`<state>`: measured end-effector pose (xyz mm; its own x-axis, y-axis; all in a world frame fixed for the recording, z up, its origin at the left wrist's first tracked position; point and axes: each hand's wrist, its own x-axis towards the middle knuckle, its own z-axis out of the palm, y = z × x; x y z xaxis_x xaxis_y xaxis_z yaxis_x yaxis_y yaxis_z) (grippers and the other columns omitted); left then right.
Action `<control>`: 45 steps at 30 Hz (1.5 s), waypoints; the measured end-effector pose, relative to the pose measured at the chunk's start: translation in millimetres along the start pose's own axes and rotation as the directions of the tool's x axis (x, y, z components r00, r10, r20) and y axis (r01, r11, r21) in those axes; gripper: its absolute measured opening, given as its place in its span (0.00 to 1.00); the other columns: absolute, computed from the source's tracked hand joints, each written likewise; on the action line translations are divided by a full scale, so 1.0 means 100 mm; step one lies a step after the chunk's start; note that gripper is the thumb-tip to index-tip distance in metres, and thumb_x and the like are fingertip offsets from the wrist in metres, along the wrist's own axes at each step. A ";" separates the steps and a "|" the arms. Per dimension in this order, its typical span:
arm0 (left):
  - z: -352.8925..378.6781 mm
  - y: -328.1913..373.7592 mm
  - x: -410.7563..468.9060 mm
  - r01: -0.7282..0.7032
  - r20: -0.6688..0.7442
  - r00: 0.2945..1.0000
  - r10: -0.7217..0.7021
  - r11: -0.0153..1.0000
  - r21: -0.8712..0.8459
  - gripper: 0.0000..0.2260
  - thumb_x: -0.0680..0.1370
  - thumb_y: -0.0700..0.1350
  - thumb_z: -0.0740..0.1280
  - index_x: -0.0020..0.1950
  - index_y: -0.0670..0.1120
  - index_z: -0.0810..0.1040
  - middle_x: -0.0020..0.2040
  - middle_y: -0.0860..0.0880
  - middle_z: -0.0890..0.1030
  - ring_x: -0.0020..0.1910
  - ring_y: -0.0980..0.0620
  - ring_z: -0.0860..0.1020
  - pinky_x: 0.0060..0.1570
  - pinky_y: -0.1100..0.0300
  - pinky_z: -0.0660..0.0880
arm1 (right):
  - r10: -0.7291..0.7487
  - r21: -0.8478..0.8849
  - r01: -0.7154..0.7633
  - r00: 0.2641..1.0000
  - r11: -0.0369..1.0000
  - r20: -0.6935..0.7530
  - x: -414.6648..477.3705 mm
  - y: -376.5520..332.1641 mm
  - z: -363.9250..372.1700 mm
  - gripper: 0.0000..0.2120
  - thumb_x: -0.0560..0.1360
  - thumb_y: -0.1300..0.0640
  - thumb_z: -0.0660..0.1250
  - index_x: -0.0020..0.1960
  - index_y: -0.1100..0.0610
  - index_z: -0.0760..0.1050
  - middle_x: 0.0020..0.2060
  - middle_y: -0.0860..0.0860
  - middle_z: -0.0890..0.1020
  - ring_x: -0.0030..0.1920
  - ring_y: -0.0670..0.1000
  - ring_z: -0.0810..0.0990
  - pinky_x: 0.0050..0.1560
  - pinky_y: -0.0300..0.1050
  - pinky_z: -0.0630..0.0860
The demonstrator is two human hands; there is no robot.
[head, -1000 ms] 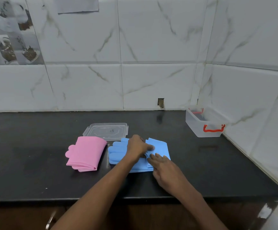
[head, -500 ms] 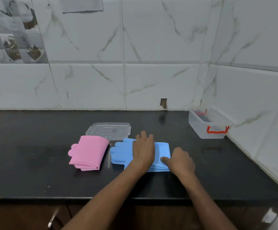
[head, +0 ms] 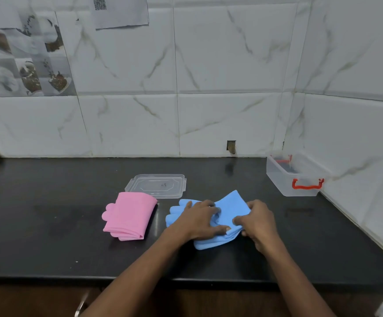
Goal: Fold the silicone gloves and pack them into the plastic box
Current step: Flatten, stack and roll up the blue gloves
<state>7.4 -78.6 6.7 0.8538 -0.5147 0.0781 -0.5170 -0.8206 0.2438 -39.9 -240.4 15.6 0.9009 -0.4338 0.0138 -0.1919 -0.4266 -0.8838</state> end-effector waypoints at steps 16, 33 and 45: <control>-0.25 -0.22 -0.22 0.110 0.007 0.994 -0.109 0.992 -0.069 0.19 0.80 0.51 0.63 0.71 0.53 0.72 0.78 0.47 0.62 0.77 0.50 0.58 0.76 0.44 0.48 | -0.271 -0.039 0.268 0.955 0.963 -0.117 -0.28 0.10 0.19 0.09 0.73 0.61 0.66 0.52 0.56 0.71 0.46 0.52 0.80 0.42 0.52 0.79 0.35 0.40 0.74; -0.15 -0.37 -0.29 0.174 0.006 0.887 -0.462 0.322 -0.931 0.22 0.72 0.65 0.67 0.44 0.46 0.79 0.43 0.46 0.80 0.44 0.50 0.77 0.50 0.52 0.72 | -0.485 -0.612 0.616 0.781 0.496 0.393 -0.50 0.05 0.68 0.34 0.81 0.58 0.58 0.79 0.52 0.41 0.79 0.57 0.44 0.78 0.59 0.46 0.77 0.51 0.52; 0.02 -0.35 -0.14 0.284 -0.340 0.762 -0.551 0.756 -0.590 0.12 0.76 0.41 0.68 0.59 0.41 0.80 0.54 0.45 0.84 0.55 0.47 0.80 0.54 0.58 0.74 | -0.386 -0.210 0.489 0.836 0.846 0.391 -0.41 -0.15 0.59 0.31 0.78 0.38 0.55 0.74 0.56 0.64 0.78 0.56 0.54 0.77 0.56 0.55 0.73 0.47 0.55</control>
<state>13.2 -43.5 -4.6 0.9565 0.1442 0.2535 -0.1125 -0.6197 0.7768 -50.7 -169.3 0.1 0.9790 0.1124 0.1702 0.1968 -0.7399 -0.6433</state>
